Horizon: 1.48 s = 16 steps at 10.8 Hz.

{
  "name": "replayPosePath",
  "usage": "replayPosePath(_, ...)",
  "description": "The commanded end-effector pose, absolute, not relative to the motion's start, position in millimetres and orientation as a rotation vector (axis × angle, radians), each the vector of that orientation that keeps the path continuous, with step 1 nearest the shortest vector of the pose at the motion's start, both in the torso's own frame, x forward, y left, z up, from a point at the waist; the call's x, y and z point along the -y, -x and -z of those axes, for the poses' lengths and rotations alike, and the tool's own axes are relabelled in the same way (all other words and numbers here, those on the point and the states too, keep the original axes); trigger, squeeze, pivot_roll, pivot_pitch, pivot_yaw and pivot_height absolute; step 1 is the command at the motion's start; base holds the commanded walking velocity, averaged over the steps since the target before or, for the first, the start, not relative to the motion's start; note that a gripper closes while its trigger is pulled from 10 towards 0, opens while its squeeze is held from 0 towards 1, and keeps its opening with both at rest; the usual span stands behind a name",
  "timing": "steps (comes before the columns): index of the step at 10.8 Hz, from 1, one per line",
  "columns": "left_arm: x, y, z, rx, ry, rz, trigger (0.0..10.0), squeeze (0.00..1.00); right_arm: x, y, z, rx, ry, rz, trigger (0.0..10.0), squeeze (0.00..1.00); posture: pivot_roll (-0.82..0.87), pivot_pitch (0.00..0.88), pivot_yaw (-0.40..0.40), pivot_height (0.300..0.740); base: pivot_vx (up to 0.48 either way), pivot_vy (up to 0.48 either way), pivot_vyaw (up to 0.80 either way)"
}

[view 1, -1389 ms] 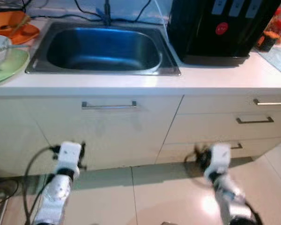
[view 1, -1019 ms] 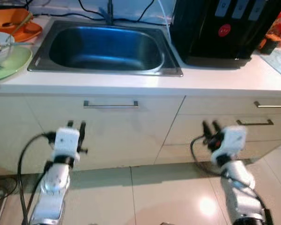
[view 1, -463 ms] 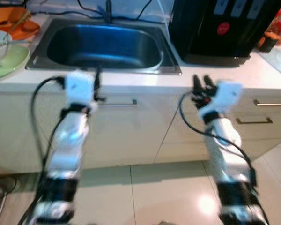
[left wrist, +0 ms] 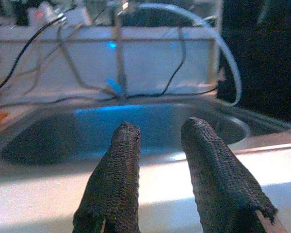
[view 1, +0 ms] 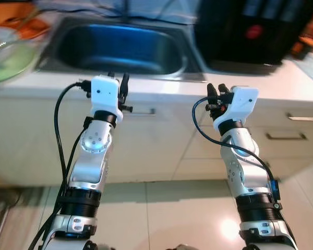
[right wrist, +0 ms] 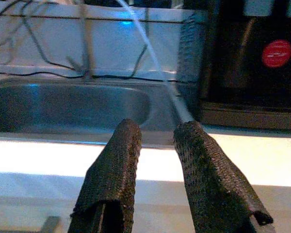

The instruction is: Kitchen organization

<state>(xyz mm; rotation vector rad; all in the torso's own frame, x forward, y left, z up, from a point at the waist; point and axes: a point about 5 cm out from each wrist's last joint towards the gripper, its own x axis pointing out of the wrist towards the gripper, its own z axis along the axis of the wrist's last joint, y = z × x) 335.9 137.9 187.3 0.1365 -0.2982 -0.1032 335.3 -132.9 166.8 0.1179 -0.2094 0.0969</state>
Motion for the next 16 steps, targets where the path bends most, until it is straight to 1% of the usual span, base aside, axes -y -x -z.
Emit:
replayPosePath(1, -133.4, -338.1, -190.3, 0.297, -0.128, 0.116, 10.0, 0.0, 134.5, -337.7, -166.3, 0.195, -0.114, -0.086, 10.0, 0.0, -0.04, 0.033, -0.122, 0.719, 0.0, 0.0, 0.64)
replayPosePath(3, -134.0, -338.0, -189.5, 0.288, -0.127, 0.115, 10.0, 0.0, 133.4, -338.2, -165.4, 0.191, -0.125, -0.092, 10.0, 0.0, -0.04, 0.036, -0.122, 0.719, 0.0, 0.272, 0.68)
replayPosePath(4, -134.4, -338.0, -188.6, 0.285, -0.127, 0.114, 10.0, 0.0, 134.4, -338.2, -164.0, 0.184, -0.146, -0.083, 10.0, 0.0, -0.04, 0.036, -0.12, 0.719, 0.0, 0.27, 0.0)
replayPosePath(9, -134.2, -338.5, -184.6, 0.25, -0.109, 0.101, 10.0, 0.0, 133.4, -337.4, -162.8, 0.177, -0.154, -0.089, 10.0, 0.0, -0.04, 0.039, -0.121, 0.719, 0.0, 0.0, 0.0)
replayPosePath(16, -137.2, -338.4, -184.3, 0.235, -0.114, 0.093, 10.0, 0.0, 133.8, -336.9, -161.5, 0.171, -0.168, -0.083, 10.0, 0.0, -0.04, 0.041, -0.114, 0.719, 0.0, 0.452, 0.0)
